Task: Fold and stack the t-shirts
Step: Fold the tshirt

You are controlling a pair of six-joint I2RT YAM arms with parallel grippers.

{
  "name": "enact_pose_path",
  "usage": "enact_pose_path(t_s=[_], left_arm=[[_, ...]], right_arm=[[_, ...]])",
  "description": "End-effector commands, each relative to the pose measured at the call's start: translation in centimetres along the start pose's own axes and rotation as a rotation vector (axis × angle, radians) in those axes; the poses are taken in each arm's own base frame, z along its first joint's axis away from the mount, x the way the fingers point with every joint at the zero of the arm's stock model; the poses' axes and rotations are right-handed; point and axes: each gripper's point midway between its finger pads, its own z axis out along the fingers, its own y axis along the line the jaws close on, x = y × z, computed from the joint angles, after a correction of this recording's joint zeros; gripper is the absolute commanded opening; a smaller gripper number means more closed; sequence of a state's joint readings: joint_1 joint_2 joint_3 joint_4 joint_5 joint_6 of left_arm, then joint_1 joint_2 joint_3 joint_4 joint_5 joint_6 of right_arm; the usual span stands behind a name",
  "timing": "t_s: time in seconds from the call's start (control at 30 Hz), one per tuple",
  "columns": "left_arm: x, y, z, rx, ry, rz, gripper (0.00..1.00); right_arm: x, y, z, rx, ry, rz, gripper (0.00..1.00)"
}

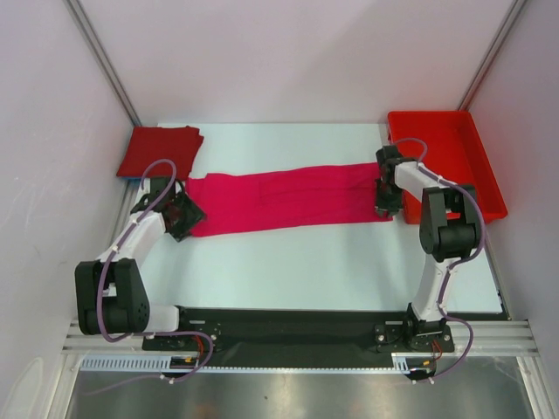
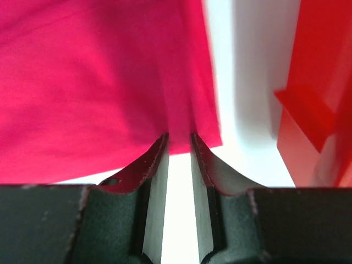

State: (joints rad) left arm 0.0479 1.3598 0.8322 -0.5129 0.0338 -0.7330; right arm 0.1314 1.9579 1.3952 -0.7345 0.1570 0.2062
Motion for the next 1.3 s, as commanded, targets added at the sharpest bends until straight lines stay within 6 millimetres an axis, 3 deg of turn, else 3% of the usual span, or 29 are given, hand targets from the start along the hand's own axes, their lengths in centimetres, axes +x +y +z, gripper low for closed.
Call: enact_pose_path(t_s=[0.0,0.13,0.17,0.23,0.33,0.4,0.57,0.87,1.03,1.27], left_arm=[[-0.9,-1.3,-0.8,0.05,-0.044,0.033,0.66],[-2.6,-3.7,-0.6,0.106,-0.078,0.09,0.66],[-3.0,-4.2,-0.4,0.119,-0.085,0.098,0.65],[-4.8,-5.7,-0.4,0.15,-0.126,0.116,0.65],[-6.2,-7.7,0.6,0.186,-0.124,0.145,0.65],[-6.0,-8.6,2.4,0.203,-0.073,0.151,0.65],[-6.4,-9.9,5.0,0.189,-0.001,0.135,0.64],[-5.5,-8.2,8.0,0.087,0.066,0.116,0.63],[-5.2,-7.7,8.4,0.068,0.076,0.119,0.63],[-4.5,-6.8,8.5,0.043,0.086,0.136,0.63]], right_arm=[[-0.3,-1.1,0.2,0.021,-0.012,0.024,0.28],[-4.0,0.0,-1.5,-0.011,-0.083,0.041,0.36],[-5.9,0.5,-2.3,-0.028,-0.124,0.049,0.38],[-7.4,1.0,-2.8,-0.052,-0.156,0.059,0.47],[-10.1,2.1,-2.7,-0.091,-0.193,0.103,0.55],[-11.2,2.7,-2.0,-0.107,-0.196,0.137,0.57],[-11.9,3.6,-0.1,-0.114,-0.171,0.162,0.58],[-11.7,2.3,1.8,-0.07,-0.16,0.191,0.49],[-11.2,1.5,2.6,-0.051,-0.135,0.204,0.43],[-10.6,0.4,3.3,-0.023,-0.122,0.197,0.42]])
